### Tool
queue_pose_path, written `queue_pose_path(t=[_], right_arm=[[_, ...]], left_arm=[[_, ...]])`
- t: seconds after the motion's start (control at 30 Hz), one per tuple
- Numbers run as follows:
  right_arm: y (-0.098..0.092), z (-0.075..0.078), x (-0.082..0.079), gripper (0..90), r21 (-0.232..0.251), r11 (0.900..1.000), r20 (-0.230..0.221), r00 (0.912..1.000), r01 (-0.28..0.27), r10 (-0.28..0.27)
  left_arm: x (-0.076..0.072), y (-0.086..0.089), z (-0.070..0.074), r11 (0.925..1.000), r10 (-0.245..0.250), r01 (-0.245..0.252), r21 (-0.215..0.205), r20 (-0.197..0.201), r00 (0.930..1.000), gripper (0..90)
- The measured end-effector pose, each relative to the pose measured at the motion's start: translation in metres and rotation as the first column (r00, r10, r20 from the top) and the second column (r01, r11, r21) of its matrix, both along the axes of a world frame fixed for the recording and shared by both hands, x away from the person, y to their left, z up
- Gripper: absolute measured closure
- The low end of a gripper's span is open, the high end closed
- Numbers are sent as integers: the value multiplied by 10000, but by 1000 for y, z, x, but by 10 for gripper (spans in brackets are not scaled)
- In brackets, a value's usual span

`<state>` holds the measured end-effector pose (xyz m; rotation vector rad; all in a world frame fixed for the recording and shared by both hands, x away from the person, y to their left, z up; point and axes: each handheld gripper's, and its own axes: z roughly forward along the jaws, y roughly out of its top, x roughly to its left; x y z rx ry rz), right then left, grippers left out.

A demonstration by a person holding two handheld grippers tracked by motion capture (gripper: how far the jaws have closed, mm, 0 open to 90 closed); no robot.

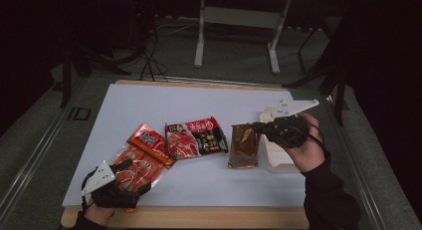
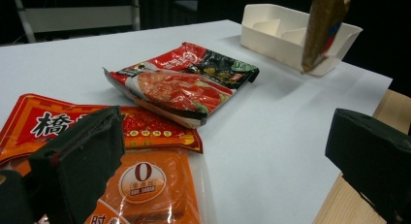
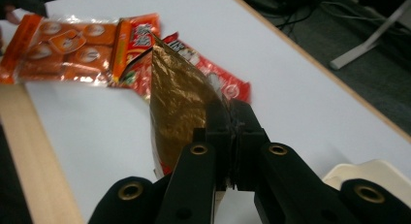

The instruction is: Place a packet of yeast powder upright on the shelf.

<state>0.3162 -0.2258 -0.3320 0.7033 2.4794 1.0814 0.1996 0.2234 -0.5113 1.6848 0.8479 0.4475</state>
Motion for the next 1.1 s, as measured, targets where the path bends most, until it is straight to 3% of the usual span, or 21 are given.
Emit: queue_pose_path(t=[0.2, 0.37, 0.6, 1.1], right_arm=[[-3, 10, 8, 882, -93, 9996, 297, 9992, 258, -255], [-11, 19, 17, 882, 204, 9986, 327, 9982, 487, -493], [-25, 31, 30, 882, 204, 9953, 632, 9934, 943, -954], [-59, 51, 61, 882, 489, 9733, 1304, 9647, 2244, -2290]], left_arm=[[0, 0, 0, 10000, 20, -20, -15, 0, 10000, 9], [0, 0, 0, 10000, 32, -32, 2, -6, 10000, 9], [1, -1, -1, 10000, 31, -31, 2, -16, 10000, 8], [0, 1, -1, 9999, 150, -150, 11, -39, 9999, 9]])
